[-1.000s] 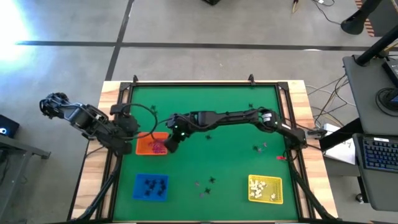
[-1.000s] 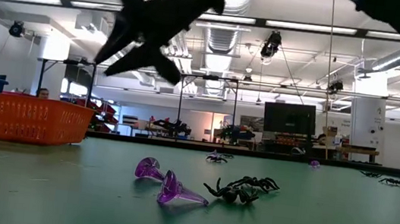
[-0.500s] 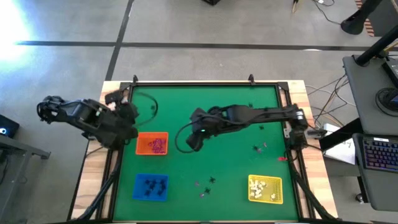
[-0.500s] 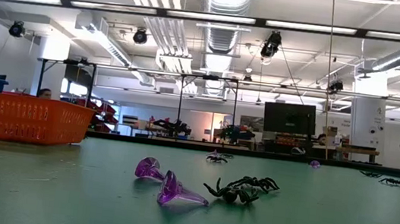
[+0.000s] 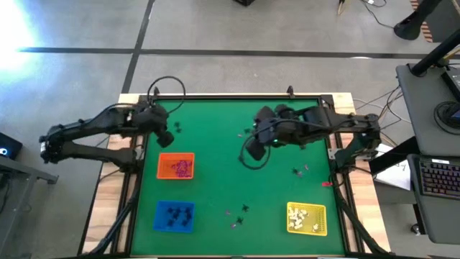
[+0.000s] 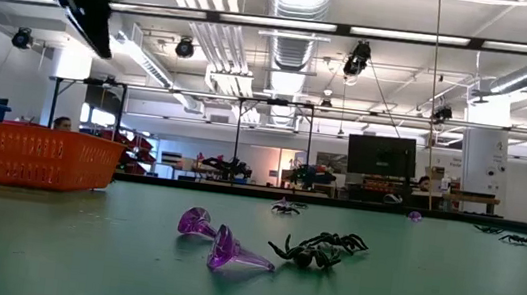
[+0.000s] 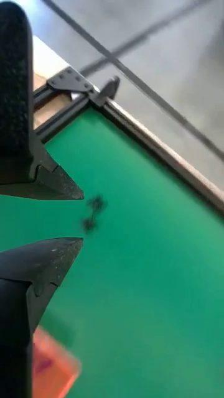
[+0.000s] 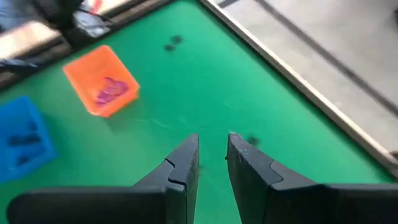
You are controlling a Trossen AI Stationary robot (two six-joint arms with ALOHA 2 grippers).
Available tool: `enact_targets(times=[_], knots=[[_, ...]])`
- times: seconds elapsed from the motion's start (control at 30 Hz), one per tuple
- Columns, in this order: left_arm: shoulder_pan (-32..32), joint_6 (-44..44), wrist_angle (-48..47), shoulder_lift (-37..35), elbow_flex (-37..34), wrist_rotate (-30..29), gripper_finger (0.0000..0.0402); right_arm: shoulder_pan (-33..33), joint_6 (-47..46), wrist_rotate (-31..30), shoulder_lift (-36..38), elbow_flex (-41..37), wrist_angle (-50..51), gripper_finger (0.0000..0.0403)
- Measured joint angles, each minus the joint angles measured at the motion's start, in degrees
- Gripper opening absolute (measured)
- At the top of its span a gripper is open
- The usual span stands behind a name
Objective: Sort Halloween decoration
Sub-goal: Put the black spider toy into the blue bin
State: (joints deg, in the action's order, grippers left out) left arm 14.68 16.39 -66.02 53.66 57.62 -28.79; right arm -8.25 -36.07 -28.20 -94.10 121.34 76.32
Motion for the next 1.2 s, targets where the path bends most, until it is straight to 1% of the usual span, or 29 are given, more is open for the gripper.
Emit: enact_targets(times=[0.07, 0.17, 0.27, 0.3, 0.4, 0.43, 0.63, 0.73, 0.87, 0.9, 1.0, 1.2], knots=[[3.7, 0.4, 4.0, 1.3, -1.7, -1.0, 0.0089, 0.0, 0.1, -0.9, 0.8, 0.0, 2.8, 0.0075], [8.8, 1.2, 9.2, 3.2, -2.4, -2.2, 0.0089, 0.0, 0.7, -1.7, 1.6, 0.0, 6.2, 0.0079], [12.5, 1.5, 10.8, 5.4, -2.3, -2.1, 0.0089, 0.0, 2.6, -3.4, 1.9, 0.0, 8.3, 0.0082], [13.5, 2.3, 10.7, 6.2, -1.9, -1.4, 0.0089, 0.0, 2.8, -3.8, 2.0, -0.1, 8.6, 0.0082], [15.9, 5.1, 11.0, 8.5, 0.2, 4.0, 0.0090, 0.0, 4.2, -4.3, 2.2, -0.1, 10.1, 0.0080], [16.5, 5.5, 11.3, 9.3, 0.9, 5.0, 0.0092, 0.0, 5.1, -4.9, 2.3, -0.1, 10.8, 0.0079], [19.6, 6.3, 13.0, 16.6, 3.3, 5.5, 0.0119, 0.0, 9.2, -11.3, 2.8, -0.2, 13.7, 0.0077], [21.9, 10.8, 12.6, 21.1, 3.4, 6.5, 0.0128, 0.1, 13.6, -11.2, 3.0, -0.5, 13.8, 0.0081], [26.3, 18.1, 12.1, 26.8, 3.4, 15.7, 0.0129, 0.3, 16.9, -10.8, 3.1, -1.5, 13.7, 0.0084], [27.2, 19.3, 11.7, 28.1, 3.4, 16.9, 0.0129, 0.4, 17.3, -10.7, 3.1, -1.9, 13.7, 0.0084], [28.4, 21.8, 10.9, 31.1, 3.4, 17.0, 0.0129, 0.5, 17.8, -10.8, 3.2, -3.0, 13.7, 0.0081], [29.6, 22.1, 10.8, 35.1, 3.4, 17.9, 0.0129, 0.4, 18.1, -8.8, 3.3, -5.0, 13.7, 0.0075]])
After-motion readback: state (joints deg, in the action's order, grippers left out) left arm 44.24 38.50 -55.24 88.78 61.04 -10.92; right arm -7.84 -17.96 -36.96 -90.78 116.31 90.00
